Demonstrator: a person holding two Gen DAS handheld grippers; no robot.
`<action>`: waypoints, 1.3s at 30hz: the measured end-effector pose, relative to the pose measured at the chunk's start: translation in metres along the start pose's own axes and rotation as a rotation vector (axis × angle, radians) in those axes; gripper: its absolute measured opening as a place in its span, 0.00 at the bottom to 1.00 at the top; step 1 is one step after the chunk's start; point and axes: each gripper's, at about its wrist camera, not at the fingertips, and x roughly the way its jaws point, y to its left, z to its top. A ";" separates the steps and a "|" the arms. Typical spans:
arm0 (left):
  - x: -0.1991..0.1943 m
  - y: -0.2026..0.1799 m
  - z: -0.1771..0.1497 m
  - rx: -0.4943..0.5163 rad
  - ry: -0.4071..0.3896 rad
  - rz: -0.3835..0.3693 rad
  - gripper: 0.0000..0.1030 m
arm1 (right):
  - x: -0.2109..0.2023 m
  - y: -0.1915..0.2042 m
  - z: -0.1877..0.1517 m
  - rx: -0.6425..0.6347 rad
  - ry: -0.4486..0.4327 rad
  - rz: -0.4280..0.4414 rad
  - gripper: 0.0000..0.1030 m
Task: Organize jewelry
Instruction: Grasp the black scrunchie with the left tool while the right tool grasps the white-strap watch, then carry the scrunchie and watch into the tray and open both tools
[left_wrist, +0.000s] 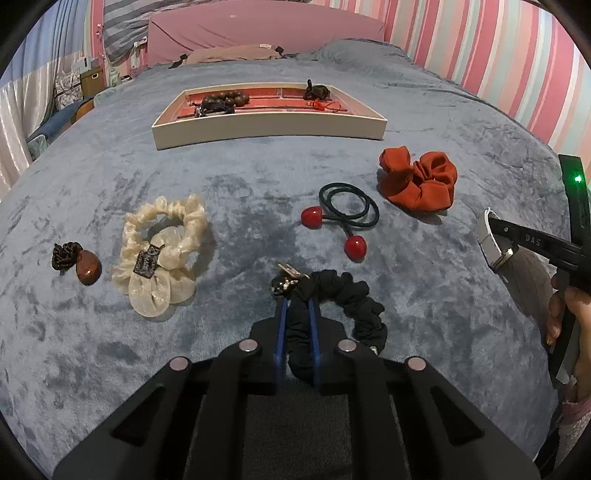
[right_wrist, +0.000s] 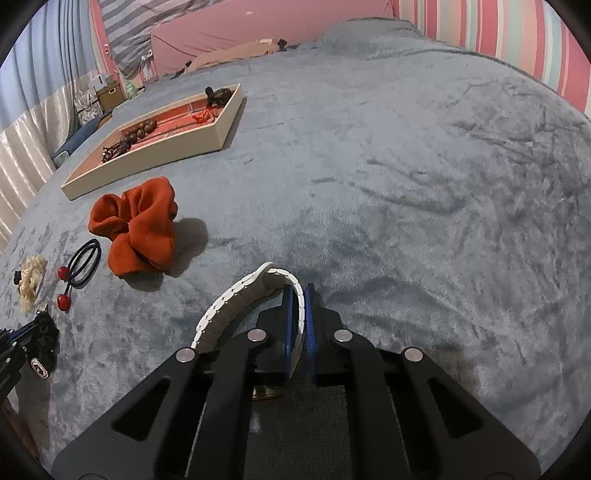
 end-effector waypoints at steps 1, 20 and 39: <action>-0.001 0.000 0.000 0.001 -0.001 0.000 0.11 | -0.003 -0.001 -0.001 0.000 -0.006 -0.001 0.06; -0.025 -0.003 0.016 0.011 -0.080 -0.043 0.09 | -0.044 0.002 0.016 0.037 -0.162 0.021 0.06; -0.034 0.030 0.111 -0.002 -0.182 -0.015 0.09 | -0.045 0.060 0.098 -0.028 -0.233 0.065 0.06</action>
